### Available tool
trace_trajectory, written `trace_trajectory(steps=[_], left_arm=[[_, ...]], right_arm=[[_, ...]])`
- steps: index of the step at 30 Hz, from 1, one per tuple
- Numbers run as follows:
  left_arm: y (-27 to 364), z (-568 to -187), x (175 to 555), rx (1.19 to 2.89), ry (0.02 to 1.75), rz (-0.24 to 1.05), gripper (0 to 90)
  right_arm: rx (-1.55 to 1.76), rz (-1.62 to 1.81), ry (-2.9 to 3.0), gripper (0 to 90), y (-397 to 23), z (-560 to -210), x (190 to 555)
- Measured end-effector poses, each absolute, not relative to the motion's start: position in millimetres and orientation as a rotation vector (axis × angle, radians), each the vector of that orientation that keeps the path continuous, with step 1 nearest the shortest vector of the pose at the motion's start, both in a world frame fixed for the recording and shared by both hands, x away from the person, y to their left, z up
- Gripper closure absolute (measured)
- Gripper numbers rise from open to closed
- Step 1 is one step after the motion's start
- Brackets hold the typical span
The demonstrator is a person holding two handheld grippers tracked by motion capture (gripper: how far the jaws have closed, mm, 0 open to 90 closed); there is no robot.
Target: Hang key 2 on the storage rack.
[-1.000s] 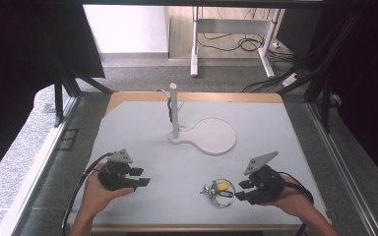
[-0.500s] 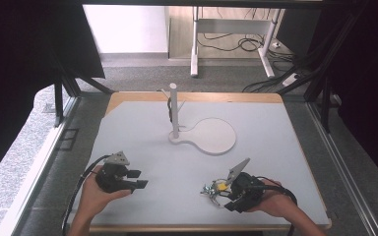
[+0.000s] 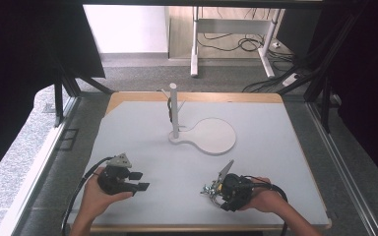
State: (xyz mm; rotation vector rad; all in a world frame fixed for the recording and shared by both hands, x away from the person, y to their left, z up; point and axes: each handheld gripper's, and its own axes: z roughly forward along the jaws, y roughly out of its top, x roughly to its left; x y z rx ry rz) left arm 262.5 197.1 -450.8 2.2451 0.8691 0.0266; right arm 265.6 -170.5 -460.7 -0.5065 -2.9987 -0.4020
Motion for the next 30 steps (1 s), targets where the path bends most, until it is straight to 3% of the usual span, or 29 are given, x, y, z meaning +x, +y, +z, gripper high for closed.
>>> trace_trajectory(steps=[11,14,21,30], left_arm=[[197,-451,261,2.250,0.862,0.031,50.0],[197,-451,261,2.255,0.862,0.028,50.0],[196,-452,261,2.258,0.857,0.030,50.0],[198,-452,259,2.236,0.869,0.026,49.9]], right_arm=[[-0.359,-0.264,-3.043,71.7,-157,-476,268],[-0.320,-0.213,-3.073,79.1,-152,-478,268],[-0.285,-0.195,-3.084,86.8,-150,-478,268],[-0.440,-0.235,-2.979,87.1,-158,-470,276]])
